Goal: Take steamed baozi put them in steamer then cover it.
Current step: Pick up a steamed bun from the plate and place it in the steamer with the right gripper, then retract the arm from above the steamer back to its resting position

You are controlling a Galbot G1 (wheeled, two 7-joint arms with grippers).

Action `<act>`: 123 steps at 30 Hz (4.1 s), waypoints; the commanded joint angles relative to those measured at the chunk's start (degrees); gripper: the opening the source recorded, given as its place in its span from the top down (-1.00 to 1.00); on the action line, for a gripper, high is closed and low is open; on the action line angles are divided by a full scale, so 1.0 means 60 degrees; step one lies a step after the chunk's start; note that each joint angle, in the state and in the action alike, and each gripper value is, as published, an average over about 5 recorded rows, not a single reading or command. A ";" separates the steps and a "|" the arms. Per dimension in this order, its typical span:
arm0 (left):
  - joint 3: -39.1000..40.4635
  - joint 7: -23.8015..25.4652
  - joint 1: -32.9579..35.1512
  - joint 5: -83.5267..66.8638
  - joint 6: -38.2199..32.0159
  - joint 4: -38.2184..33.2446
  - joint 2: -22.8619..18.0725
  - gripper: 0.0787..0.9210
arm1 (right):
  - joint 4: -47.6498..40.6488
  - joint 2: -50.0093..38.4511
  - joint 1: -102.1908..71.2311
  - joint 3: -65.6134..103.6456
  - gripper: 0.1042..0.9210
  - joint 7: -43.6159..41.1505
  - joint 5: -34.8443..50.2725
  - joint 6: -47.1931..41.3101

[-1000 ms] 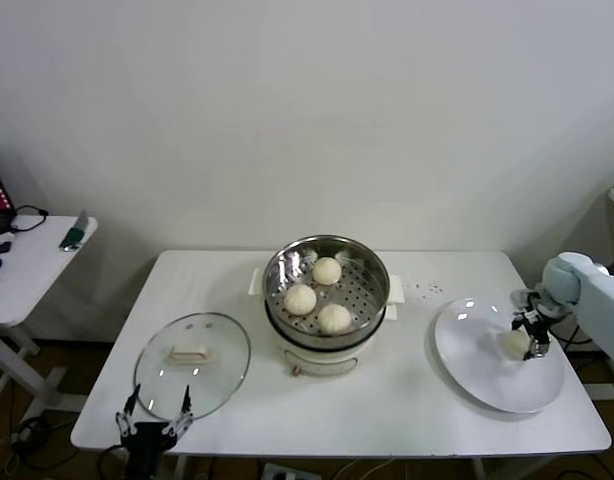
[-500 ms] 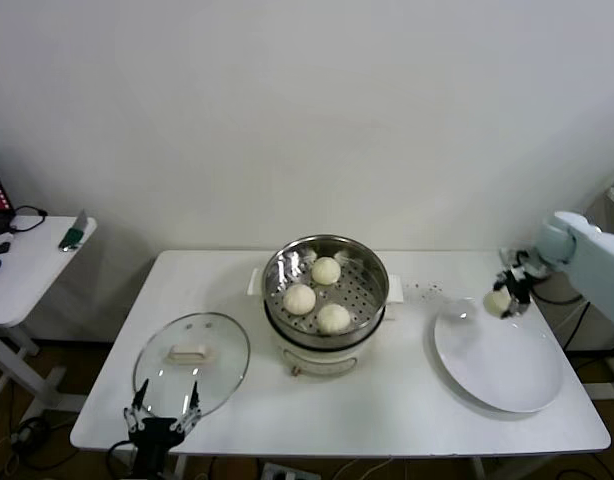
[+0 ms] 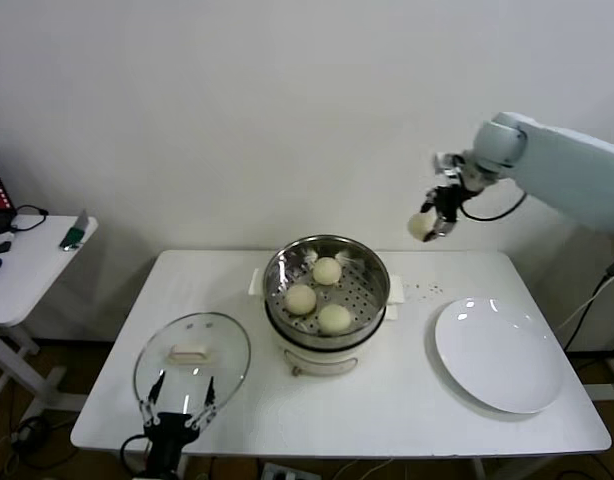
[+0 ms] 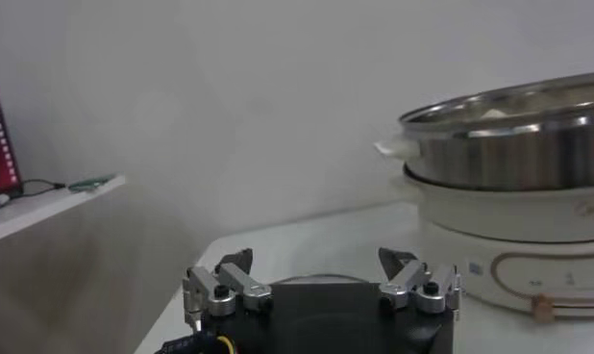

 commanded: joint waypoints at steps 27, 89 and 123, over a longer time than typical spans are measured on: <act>0.0200 -0.0019 -0.0204 0.0220 -0.0036 -0.0034 0.0076 -0.77 | 0.1132 0.2887 -0.0498 -0.2612 -0.39 0.1625 0.2570 -0.1407; 0.0052 -0.0157 -0.0694 0.8383 0.2202 -0.1132 0.1239 -0.77 | 0.7231 -0.2868 -1.6456 1.8387 -0.76 1.0992 0.1750 0.3349; 0.0884 -0.0934 -0.3748 1.3572 0.2083 0.4733 0.1186 -0.77 | 0.9828 0.0889 -2.2684 2.3788 -0.76 0.9276 0.0569 0.1876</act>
